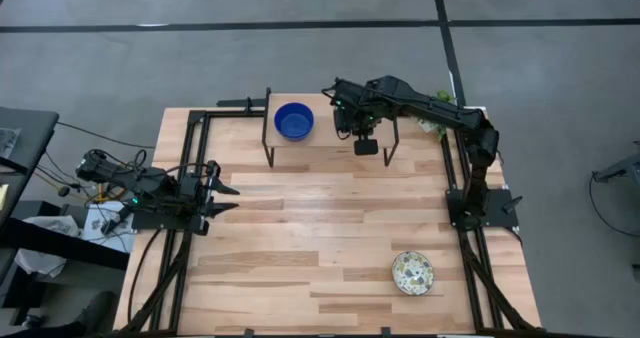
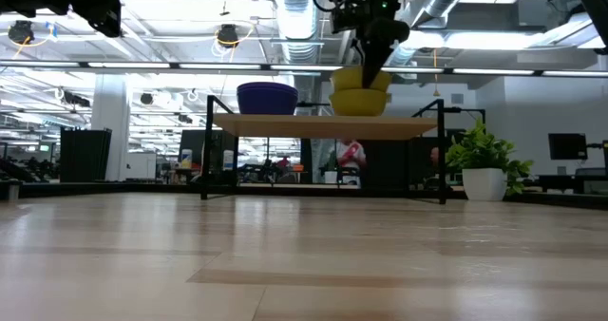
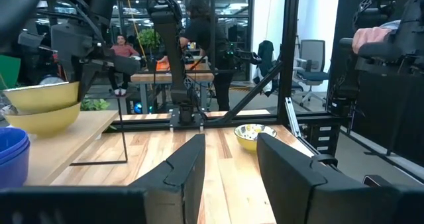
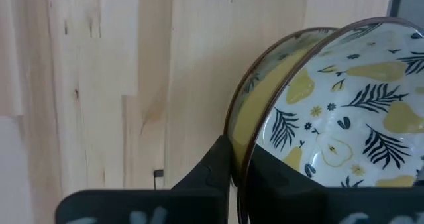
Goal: Pick & Place Mini bowls
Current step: Stack the top yellow patterned bowl on the yellow patterned bowl on the shelf, then stack the yellow patterned bowl on the yellow patterned bowls on the shelf
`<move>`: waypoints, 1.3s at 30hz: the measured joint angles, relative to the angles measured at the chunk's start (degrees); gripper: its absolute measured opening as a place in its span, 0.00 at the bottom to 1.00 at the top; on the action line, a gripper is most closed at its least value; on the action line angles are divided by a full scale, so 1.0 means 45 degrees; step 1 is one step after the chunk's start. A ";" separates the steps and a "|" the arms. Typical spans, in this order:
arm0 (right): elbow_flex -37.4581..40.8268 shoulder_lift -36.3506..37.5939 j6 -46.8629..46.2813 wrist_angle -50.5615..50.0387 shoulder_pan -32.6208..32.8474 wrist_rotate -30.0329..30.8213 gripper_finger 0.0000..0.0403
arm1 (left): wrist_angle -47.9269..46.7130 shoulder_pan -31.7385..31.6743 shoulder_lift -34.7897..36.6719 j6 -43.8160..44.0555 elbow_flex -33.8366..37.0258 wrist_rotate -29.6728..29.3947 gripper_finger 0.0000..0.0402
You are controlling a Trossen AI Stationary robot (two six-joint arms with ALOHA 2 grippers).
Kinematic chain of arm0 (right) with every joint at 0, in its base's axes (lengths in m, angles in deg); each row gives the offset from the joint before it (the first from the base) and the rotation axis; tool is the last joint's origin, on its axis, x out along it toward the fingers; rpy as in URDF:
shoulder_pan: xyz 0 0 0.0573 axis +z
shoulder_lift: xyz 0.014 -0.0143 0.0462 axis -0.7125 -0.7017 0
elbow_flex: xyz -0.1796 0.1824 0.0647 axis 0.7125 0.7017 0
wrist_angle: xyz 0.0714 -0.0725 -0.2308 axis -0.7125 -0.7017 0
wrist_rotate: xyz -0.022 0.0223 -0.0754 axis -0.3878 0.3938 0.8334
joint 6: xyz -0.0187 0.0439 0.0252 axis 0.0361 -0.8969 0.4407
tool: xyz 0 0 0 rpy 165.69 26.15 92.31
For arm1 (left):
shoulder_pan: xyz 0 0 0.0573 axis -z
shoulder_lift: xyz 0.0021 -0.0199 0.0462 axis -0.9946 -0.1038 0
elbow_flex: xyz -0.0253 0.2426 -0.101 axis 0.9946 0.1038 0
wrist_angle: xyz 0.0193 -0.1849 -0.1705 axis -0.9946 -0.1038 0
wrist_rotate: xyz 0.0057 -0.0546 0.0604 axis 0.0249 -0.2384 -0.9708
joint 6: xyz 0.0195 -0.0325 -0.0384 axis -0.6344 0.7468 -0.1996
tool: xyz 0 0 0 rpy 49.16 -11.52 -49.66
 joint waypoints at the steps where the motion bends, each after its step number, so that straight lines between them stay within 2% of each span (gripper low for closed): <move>1: 0.0000 0.0000 0.0100 0.0020 0.0000 -0.0021 0.04 | 0.0002 0.0004 0.0000 0.0001 0.0000 0.0000 0.34; 21: -0.0037 0.0010 0.0490 -0.0027 -0.0002 0.0015 0.20 | -0.0001 0.0004 0.0000 -0.0097 0.0000 0.0000 0.34; 35: -0.2486 0.0026 -0.0188 -0.1928 0.0308 -0.0030 0.32 | 0.0000 0.0000 0.0000 -0.0097 0.0005 0.0000 0.34; 39: -0.2872 0.0182 -0.0840 -0.2653 0.0741 -0.0949 0.32 | 0.0002 0.0002 0.0000 -0.0097 0.0005 0.0000 0.34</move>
